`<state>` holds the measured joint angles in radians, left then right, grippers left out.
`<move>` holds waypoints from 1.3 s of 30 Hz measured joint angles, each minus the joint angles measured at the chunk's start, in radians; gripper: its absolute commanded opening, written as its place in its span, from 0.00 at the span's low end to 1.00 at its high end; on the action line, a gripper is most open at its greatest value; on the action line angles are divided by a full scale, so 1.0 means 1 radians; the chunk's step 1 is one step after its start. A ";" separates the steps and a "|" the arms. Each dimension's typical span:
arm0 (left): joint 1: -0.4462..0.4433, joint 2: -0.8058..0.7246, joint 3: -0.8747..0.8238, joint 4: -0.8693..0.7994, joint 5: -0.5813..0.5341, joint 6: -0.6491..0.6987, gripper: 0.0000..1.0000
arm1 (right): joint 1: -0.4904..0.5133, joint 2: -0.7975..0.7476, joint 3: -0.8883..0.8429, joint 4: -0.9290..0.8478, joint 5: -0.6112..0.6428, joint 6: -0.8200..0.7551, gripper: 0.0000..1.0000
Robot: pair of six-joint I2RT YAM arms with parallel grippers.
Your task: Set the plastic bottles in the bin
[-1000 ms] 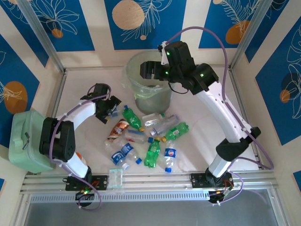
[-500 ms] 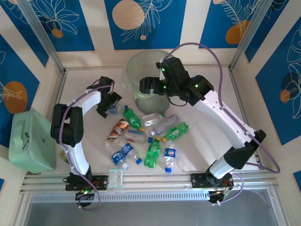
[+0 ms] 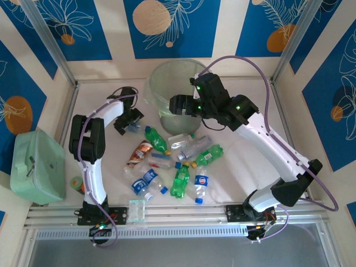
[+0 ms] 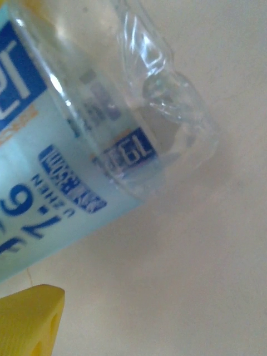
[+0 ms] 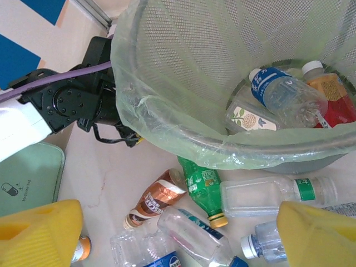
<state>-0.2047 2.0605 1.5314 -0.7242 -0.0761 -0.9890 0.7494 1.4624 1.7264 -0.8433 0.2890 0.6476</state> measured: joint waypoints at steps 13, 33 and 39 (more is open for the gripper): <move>0.001 0.006 -0.002 0.013 -0.011 0.063 0.67 | 0.029 -0.013 -0.013 0.014 0.000 0.019 0.84; 0.014 -0.251 -0.018 0.080 -0.037 0.167 0.54 | 0.032 -0.171 -0.144 0.004 0.029 0.042 0.84; 0.015 -0.380 -0.015 0.111 0.015 0.180 0.53 | 0.026 -0.193 -0.164 -0.001 0.002 0.050 0.83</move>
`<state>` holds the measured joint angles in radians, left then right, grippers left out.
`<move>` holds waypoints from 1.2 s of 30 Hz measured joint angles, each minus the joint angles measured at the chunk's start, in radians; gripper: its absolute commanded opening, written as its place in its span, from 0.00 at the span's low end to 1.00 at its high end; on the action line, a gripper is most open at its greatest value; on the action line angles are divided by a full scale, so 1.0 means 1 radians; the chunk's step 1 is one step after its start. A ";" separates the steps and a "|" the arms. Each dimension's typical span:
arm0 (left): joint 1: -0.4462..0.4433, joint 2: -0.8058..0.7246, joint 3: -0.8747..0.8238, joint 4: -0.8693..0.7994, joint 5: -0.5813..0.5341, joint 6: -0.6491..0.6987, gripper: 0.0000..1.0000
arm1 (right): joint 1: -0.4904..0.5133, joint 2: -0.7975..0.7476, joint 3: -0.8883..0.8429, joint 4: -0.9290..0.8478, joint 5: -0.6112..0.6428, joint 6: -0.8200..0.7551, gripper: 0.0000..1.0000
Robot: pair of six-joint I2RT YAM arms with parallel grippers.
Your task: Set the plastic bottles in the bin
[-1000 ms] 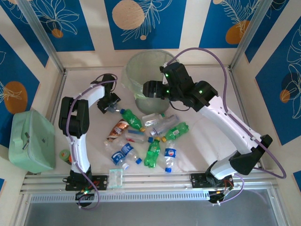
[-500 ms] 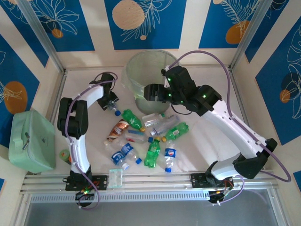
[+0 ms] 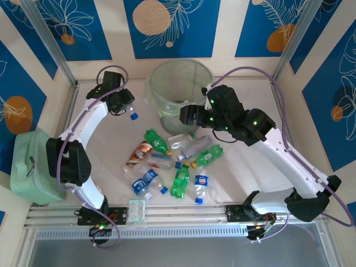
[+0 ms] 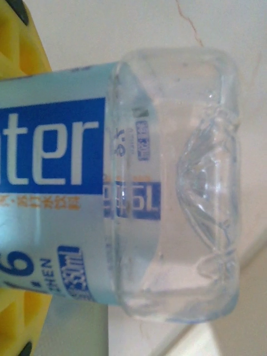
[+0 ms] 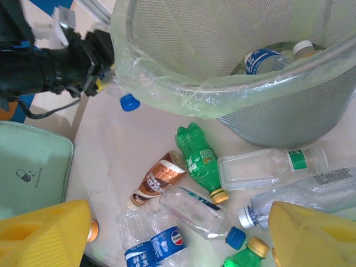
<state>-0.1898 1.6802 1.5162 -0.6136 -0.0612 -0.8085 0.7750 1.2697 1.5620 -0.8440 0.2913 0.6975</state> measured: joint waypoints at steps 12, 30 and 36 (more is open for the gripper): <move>0.002 -0.248 -0.072 0.194 0.271 -0.043 0.53 | 0.097 0.132 0.112 0.028 -0.086 -0.033 0.83; -0.046 -0.302 -0.140 0.602 0.671 -0.319 0.55 | 0.105 0.364 0.436 0.036 -0.100 -0.110 0.78; -0.079 -0.301 -0.126 0.658 0.716 -0.355 0.55 | 0.089 0.400 0.479 0.026 -0.096 -0.127 0.68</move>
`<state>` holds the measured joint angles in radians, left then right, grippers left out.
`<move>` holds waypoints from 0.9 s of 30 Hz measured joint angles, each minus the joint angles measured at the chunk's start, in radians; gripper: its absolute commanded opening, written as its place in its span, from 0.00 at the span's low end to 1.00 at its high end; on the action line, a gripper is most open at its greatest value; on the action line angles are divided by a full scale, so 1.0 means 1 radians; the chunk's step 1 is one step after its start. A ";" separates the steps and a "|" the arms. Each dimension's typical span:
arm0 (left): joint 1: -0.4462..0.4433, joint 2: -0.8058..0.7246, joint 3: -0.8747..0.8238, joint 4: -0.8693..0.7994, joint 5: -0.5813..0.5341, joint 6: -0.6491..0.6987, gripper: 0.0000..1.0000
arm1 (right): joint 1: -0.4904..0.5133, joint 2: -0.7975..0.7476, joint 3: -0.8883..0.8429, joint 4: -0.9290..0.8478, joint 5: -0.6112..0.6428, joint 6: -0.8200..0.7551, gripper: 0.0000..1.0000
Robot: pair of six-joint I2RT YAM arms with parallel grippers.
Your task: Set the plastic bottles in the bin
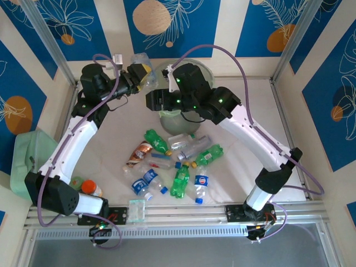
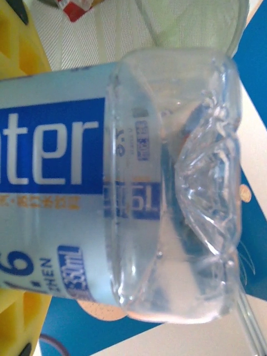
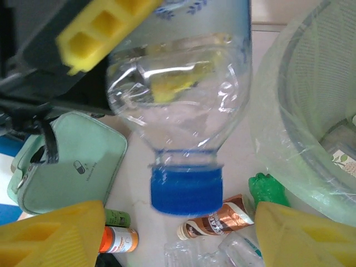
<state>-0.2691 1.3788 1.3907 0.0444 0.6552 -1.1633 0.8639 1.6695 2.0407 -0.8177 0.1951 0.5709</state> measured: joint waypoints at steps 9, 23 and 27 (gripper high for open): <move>-0.035 0.019 0.010 0.055 0.037 -0.034 0.55 | -0.020 0.020 0.008 -0.013 0.008 -0.006 0.50; -0.046 0.040 0.013 0.078 0.045 -0.035 0.99 | -0.026 0.036 0.048 -0.037 0.010 -0.014 0.24; -0.050 0.040 0.038 0.013 0.027 0.021 1.00 | -0.042 0.040 0.064 -0.048 0.028 -0.014 0.23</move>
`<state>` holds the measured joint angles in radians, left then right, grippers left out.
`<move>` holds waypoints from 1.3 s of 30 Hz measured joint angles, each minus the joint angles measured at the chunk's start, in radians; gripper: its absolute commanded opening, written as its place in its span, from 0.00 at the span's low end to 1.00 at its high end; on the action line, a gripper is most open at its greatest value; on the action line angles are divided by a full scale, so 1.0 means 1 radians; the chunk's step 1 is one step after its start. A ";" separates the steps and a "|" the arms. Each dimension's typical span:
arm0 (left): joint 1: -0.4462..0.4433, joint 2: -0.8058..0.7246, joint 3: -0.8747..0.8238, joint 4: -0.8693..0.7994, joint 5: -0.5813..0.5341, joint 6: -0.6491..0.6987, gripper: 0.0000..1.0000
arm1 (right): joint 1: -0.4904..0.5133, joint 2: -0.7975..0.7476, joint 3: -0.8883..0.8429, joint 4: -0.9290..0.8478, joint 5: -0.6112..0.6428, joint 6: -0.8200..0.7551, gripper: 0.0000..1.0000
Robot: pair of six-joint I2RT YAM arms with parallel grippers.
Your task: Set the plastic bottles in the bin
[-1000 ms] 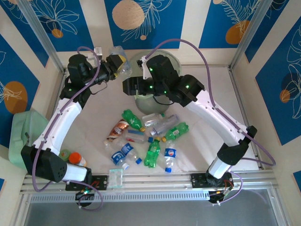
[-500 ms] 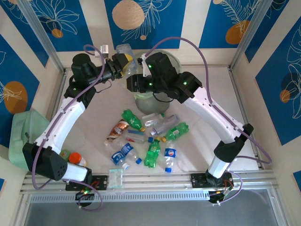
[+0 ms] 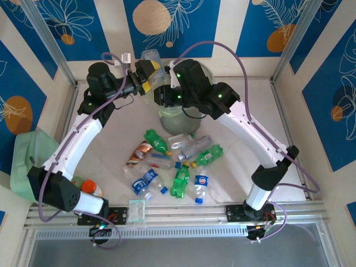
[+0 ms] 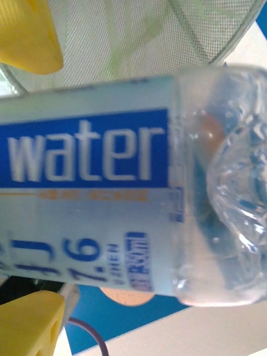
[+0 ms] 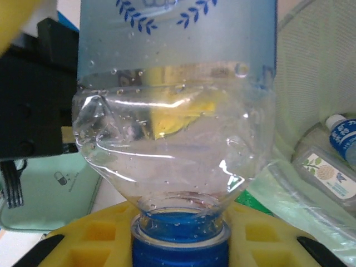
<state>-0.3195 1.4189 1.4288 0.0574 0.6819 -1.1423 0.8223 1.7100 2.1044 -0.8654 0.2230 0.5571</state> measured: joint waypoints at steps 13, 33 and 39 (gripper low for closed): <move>0.040 -0.096 0.142 -0.473 -0.317 0.314 0.98 | -0.185 0.175 0.274 -0.211 0.001 0.019 0.22; 0.041 -0.062 -0.024 -0.440 -0.268 0.250 0.80 | -0.239 0.314 0.292 -0.333 -0.043 0.022 0.54; 0.041 -0.063 -0.037 -0.453 -0.279 0.254 0.81 | -0.239 0.317 0.315 -0.334 -0.043 0.015 0.67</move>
<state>-0.2787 1.3556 1.3918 -0.3954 0.4026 -0.8883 0.5831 2.0266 2.4199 -1.1995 0.1802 0.5720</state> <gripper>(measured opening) 0.803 0.654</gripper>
